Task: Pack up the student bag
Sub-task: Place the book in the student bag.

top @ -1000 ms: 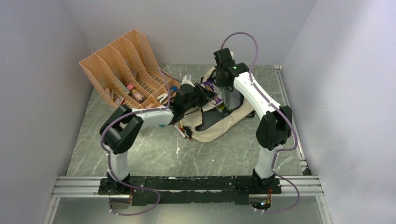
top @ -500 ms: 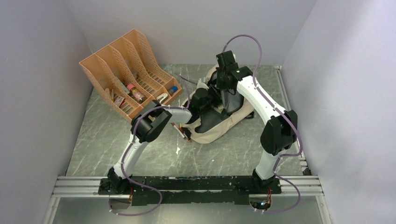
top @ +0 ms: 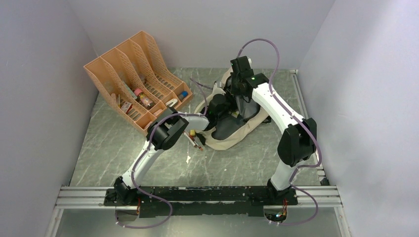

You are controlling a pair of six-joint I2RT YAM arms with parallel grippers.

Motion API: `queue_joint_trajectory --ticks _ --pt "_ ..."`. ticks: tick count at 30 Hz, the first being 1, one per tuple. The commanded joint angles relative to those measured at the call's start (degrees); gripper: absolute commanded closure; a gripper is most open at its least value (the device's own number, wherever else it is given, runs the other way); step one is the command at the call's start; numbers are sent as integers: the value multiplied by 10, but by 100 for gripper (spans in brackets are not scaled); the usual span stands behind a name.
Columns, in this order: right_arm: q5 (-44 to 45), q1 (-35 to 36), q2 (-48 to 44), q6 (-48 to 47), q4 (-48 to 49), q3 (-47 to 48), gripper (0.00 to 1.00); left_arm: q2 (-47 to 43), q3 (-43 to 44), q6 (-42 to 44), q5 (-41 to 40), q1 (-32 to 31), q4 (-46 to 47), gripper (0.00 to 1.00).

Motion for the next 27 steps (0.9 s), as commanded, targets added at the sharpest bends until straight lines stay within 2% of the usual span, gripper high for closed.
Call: queue_joint_trajectory --ticks 1,12,21,23,27 --pt "-21 10 -48 14 30 -11 100 -23 -9 -1 -65 8 76 95" --pt "-12 10 -46 12 33 -19 100 -73 -111 -17 -79 29 144 95" --pt "-13 10 -44 11 35 -22 100 -74 -128 -36 -77 44 167 95" --pt "-13 10 -44 10 35 -21 100 -66 -118 -37 -68 44 165 84" --pt "-16 10 -42 9 35 -22 100 -55 -101 -39 -50 43 152 55"
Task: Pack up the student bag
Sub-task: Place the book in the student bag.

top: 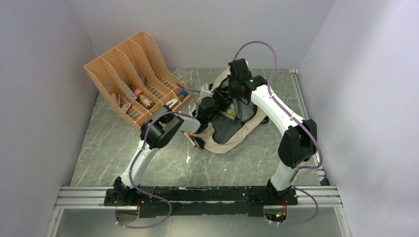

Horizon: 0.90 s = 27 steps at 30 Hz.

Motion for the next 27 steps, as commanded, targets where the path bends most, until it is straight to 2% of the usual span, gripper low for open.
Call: queue_joint_trajectory --ticks 1,7,12,15,21,27 --pt "7 -1 -27 9 26 3 100 -10 31 -6 -1 12 42 50" --pt "10 -1 -26 5 27 2 100 -28 11 -12 0 13 24 23" --pt "21 -1 -22 1 27 5 100 -62 -20 -12 20 13 -2 15" --pt "28 -3 -23 -1 32 2 100 -110 -60 -9 23 14 -24 4" --pt "37 -7 -11 -5 28 16 100 -193 -153 -16 41 20 -15 3" --pt "46 -11 -7 -9 31 14 100 -290 -265 8 63 22 -43 3"
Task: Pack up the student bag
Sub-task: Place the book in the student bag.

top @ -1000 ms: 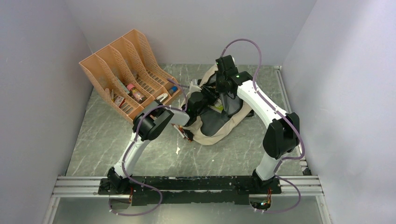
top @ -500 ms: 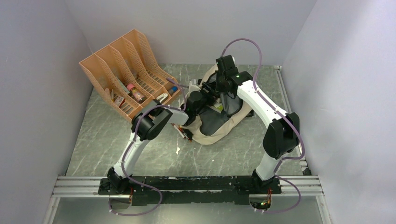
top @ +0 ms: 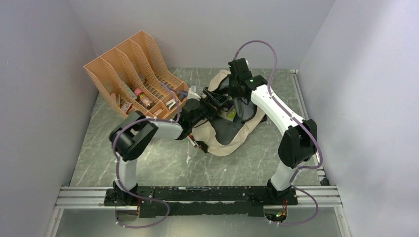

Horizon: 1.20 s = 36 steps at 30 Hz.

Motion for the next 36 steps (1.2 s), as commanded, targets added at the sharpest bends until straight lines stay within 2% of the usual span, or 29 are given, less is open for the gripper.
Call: queue_joint_trajectory --ticks 1,6,12,15,19,22,29,36 --pt "33 -10 -8 -1 27 10 100 -91 -74 20 9 11 19 2" --pt "30 -10 -6 -2 29 6 100 -178 -138 74 3 14 -29 3" --pt "34 -10 -8 -12 31 3 100 -276 -142 210 -44 17 -183 2" --pt "26 -10 -12 -18 39 -6 100 -305 -147 250 -65 18 -234 3" --pt "17 -9 -7 -23 38 -12 100 -322 -149 290 -42 19 -261 3" --pt "6 -6 -11 -34 42 -18 100 -332 -149 317 -56 19 -286 4" --pt "11 9 -26 -42 50 -23 100 -312 -69 426 -146 18 -471 3" --pt "60 15 -30 -46 39 -15 100 -296 -55 465 -167 18 -489 2"
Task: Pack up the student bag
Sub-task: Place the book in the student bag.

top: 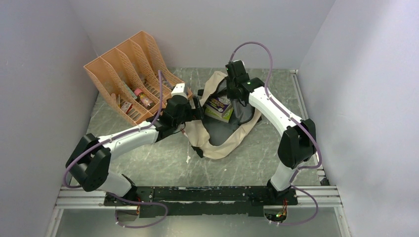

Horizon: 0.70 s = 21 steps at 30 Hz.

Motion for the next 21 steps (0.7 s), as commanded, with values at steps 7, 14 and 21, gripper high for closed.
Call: queue_joint_trajectory --ticks 7,14,21 --pt "137 2 -74 -19 28 -4 100 66 36 61 4 1 -31 8" --pt "197 1 -118 -40 36 -26 100 130 87 74 66 1 -10 23" --pt "215 -1 -136 -53 34 -30 100 202 157 74 122 -3 12 29"
